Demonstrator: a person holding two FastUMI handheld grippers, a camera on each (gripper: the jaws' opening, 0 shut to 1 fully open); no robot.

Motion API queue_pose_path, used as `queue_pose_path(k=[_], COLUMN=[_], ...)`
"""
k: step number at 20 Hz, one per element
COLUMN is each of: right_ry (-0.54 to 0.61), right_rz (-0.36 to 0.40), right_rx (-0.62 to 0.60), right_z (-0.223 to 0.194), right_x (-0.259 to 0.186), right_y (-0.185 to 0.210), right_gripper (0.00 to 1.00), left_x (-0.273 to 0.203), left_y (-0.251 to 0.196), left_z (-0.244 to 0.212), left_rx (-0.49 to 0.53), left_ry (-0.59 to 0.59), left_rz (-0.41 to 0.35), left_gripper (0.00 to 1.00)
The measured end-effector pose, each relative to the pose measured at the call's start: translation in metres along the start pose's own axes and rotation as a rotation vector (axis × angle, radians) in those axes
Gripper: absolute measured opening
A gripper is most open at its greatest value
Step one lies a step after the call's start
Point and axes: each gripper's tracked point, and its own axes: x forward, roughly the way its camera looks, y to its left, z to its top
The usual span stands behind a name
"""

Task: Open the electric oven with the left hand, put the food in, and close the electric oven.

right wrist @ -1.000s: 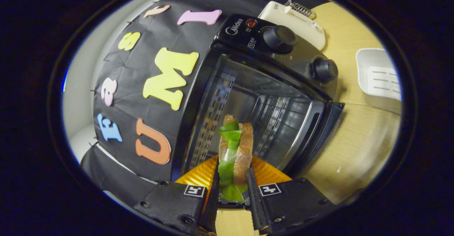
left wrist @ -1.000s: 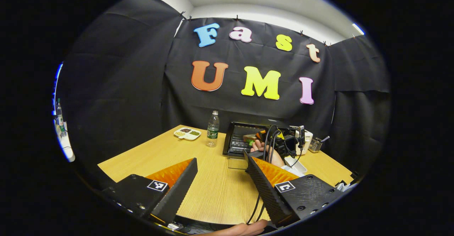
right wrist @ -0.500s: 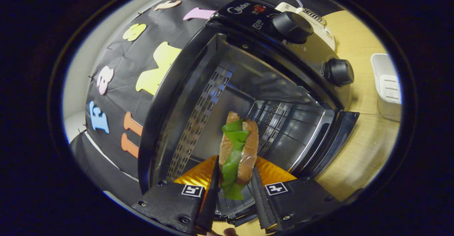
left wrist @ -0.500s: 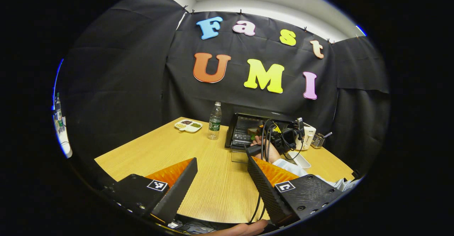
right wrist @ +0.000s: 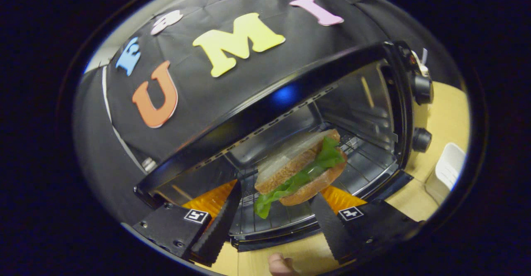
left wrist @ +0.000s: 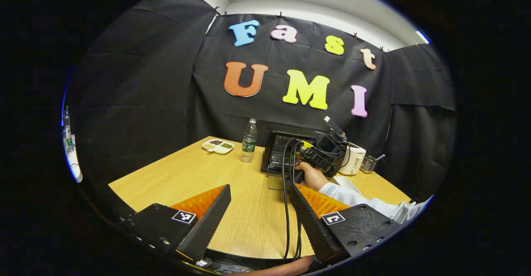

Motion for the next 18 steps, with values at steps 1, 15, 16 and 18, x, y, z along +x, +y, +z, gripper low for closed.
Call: queue_pose_path(k=[1,15,16,18], right_ry=[0.006,0.359,0.383,0.402], right_rz=[-0.007,-0.053,-0.048,-0.053], right_rx=[-0.045,-0.376,-0.389,-0.405], right_z=[0.001,-0.029,-0.029,-0.022], right_x=[-0.001,-0.051,-0.060,-0.077], right_y=[-0.001,-0.024,-0.025,-0.030], right_gripper=[0.88,1.00,1.00,1.00], left_x=[-0.002,-0.013,-0.014,-0.013], left_y=[-0.001,-0.004,-0.006,-0.004], left_z=[-0.001,-0.005,-0.005,-0.005], left_rx=[0.001,0.021,0.024,0.027], left_ry=[0.001,0.017,0.018,0.020], left_rz=[-0.002,0.028,0.029,0.040], left_gripper=[0.94,0.94,0.94,0.94])
